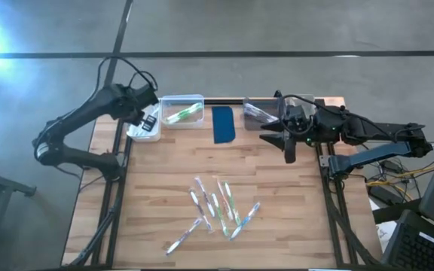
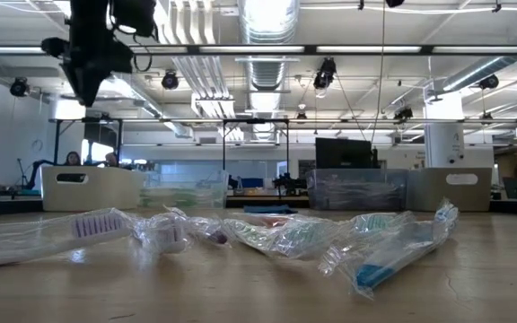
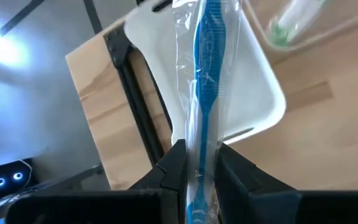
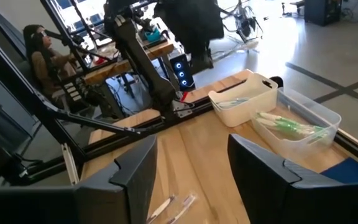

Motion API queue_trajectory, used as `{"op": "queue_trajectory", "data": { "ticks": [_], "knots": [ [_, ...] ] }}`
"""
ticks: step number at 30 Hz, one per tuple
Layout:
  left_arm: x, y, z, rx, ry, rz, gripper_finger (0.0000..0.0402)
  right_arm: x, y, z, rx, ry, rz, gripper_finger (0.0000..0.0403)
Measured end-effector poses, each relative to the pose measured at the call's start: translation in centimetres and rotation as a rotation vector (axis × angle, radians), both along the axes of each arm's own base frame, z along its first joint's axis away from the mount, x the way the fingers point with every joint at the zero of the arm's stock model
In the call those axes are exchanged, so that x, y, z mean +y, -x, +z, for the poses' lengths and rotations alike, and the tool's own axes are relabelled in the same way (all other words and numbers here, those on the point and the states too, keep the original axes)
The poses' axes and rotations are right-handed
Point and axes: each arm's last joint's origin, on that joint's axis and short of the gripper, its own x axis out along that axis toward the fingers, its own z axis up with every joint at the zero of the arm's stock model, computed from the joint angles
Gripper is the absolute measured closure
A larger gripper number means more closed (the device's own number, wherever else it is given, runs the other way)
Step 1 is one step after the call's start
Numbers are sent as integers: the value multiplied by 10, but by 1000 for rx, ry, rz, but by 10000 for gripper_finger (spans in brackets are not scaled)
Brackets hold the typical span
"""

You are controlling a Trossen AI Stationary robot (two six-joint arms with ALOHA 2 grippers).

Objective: Pick & Place Toothbrushes
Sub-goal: Put the blue toothbrush into the white bin

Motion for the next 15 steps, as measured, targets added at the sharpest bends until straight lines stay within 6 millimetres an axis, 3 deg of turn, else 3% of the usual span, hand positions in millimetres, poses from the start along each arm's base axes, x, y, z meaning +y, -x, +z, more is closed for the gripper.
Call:
{"op": "queue_trajectory", "data": {
  "ticks": [8,15],
  "knots": [
    [13,-1,-44,120,-1,4,345,0,-1,-5,15,0,1,204],
    [27,-5,-66,152,22,4,345,0,-1,-5,18,4,3,216]
  ]
}}
